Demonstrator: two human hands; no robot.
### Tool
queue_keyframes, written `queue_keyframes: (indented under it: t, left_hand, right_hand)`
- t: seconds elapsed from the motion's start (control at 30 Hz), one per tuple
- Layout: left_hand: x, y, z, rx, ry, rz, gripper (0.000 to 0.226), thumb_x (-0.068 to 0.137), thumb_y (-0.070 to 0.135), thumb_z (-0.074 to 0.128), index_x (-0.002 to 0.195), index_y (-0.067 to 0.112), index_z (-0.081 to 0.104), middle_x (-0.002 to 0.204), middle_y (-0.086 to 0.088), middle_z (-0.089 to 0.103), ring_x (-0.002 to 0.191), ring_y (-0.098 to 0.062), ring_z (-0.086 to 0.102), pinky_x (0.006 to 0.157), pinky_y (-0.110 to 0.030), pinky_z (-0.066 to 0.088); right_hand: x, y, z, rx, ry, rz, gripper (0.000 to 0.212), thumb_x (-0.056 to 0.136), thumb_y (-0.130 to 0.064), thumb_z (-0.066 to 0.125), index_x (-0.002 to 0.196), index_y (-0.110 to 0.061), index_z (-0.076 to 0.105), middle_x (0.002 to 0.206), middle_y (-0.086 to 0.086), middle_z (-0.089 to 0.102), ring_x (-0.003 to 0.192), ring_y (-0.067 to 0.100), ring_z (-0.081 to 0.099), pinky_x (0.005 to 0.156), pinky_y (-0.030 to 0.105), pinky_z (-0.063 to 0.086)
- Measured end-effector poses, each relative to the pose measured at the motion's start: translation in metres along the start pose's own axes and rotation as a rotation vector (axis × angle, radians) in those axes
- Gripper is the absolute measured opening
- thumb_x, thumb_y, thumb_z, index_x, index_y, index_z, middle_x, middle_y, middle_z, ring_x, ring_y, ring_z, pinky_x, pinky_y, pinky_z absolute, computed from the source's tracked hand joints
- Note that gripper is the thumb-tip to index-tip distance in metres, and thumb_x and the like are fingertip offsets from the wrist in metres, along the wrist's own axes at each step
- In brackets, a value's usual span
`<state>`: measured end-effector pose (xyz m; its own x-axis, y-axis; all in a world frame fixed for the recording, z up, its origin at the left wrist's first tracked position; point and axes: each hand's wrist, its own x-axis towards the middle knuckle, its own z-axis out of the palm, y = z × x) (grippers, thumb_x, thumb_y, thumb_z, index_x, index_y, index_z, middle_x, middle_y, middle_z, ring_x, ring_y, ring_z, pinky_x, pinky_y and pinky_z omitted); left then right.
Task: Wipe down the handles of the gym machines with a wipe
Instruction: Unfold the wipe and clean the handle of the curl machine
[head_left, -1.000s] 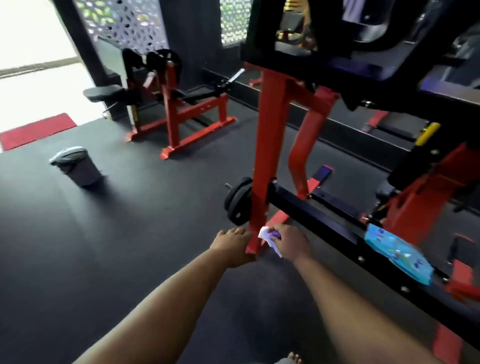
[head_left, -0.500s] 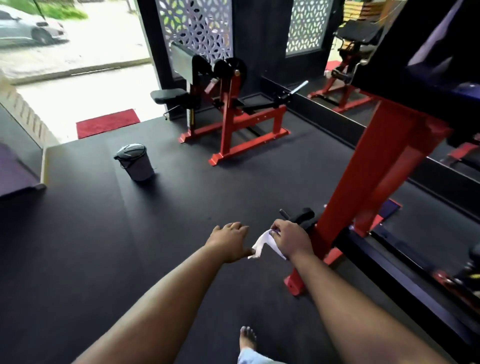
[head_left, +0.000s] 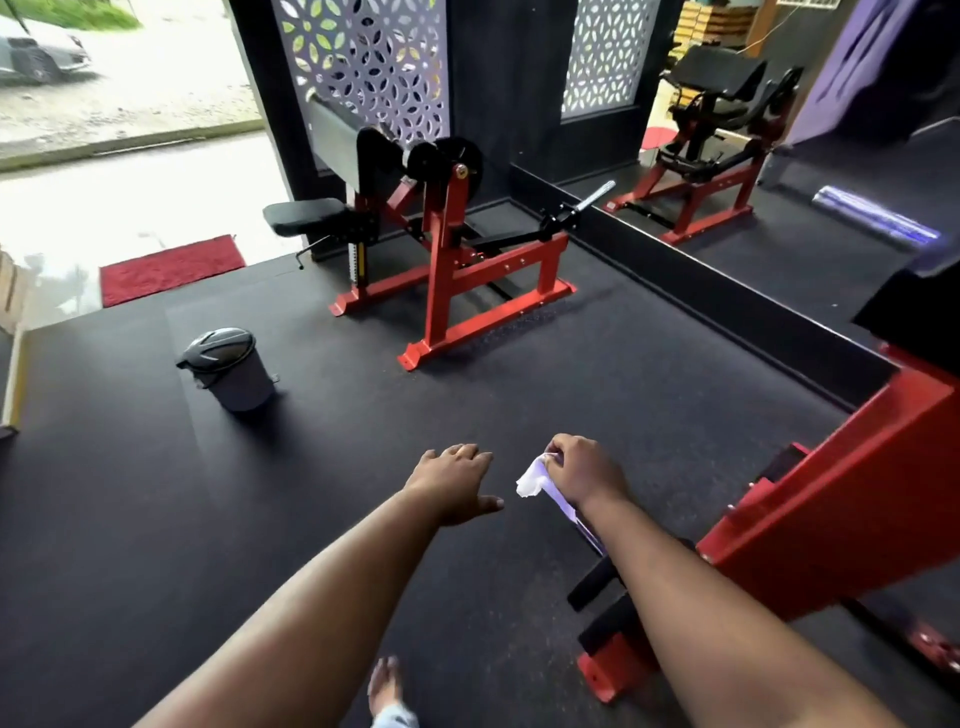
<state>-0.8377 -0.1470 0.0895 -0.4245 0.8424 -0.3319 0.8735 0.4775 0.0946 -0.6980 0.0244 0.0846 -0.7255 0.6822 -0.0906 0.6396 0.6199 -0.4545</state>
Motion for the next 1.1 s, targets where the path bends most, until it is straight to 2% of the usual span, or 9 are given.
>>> queue_keyframes:
  t: [0.13,0.33,0.47,0.7,0.83,0.97,1.1]
  left_hand:
    - [0.092,-0.037,-0.025,0.015,0.004,0.072,0.086,0.093,0.074,0.049,0.160,0.024,0.028,0.166,0.000,0.029,0.154,-0.019,0.024,0.121,-0.048,0.026]
    - [0.230,-0.088,-0.082,0.039,-0.067,0.223,0.086,0.093,0.074,0.049,0.160,0.023,0.029,0.166,0.000,0.030,0.154,-0.019,0.024,0.121,-0.046,0.027]
    - [0.323,-0.104,-0.124,0.078,-0.090,0.305,0.084,0.093,0.073,0.049,0.158,0.023,0.032,0.165,-0.001,0.031,0.154,-0.021,0.025,0.120,-0.048,0.027]
    - [0.496,-0.086,-0.170,0.124,-0.086,0.405,0.088,0.091,0.076,0.049,0.160,0.025,0.029,0.166,0.000,0.030,0.153,-0.021,0.027,0.120,-0.049,0.027]
    - [0.594,-0.064,-0.196,0.140,-0.116,0.405,0.088,0.092,0.075,0.049,0.161,0.025,0.026,0.167,-0.002,0.028,0.154,-0.023,0.025,0.121,-0.050,0.027]
    - [0.684,-0.040,-0.232,0.188,-0.158,0.416,0.086,0.094,0.071,0.050,0.161,0.023,0.026,0.166,-0.003,0.028,0.154,-0.024,0.025,0.120,-0.051,0.027]
    - [0.783,-0.019,-0.270,0.161,-0.150,0.405,0.086,0.094,0.072,0.049,0.161,0.022,0.026,0.166,-0.004,0.028,0.154,-0.025,0.024,0.120,-0.051,0.027]
  right_hand:
    - [0.087,-0.005,0.004,-0.027,0.024,0.082,0.014,0.090,-0.029,0.056,0.093,-0.025,0.069,0.098,-0.001,0.073,0.095,0.026,0.065,0.072,0.033,0.049]
    - [0.202,-0.011,-0.009,-0.088,0.062,0.247,0.013,0.092,-0.031,0.056,0.094,-0.027,0.068,0.098,-0.004,0.072,0.093,0.022,0.063,0.066,0.029,0.041]
    - [0.278,-0.007,-0.033,-0.050,0.112,0.350,0.013,0.089,-0.031,0.057,0.091,-0.027,0.068,0.095,-0.003,0.073,0.089,0.024,0.065,0.070,0.034,0.053]
    - [0.413,0.051,-0.062,0.035,0.151,0.475,0.015,0.086,-0.031,0.053,0.089,-0.028,0.067,0.085,-0.009,0.070,0.080,0.019,0.066,0.064,0.029,0.048]
    - [0.499,0.099,-0.078,0.069,0.142,0.493,0.015,0.085,-0.030,0.054,0.090,-0.027,0.068,0.089,-0.006,0.072,0.082,0.021,0.066,0.066,0.031,0.051]
    - [0.585,0.144,-0.114,0.037,0.095,0.505,0.018,0.084,-0.028,0.052,0.091,-0.027,0.069,0.093,-0.003,0.073,0.085,0.023,0.065,0.063,0.030,0.044]
    - [0.679,0.185,-0.159,0.054,0.089,0.512,0.015,0.086,-0.029,0.051,0.089,-0.029,0.066,0.089,-0.008,0.071,0.084,0.018,0.063,0.067,0.031,0.051]
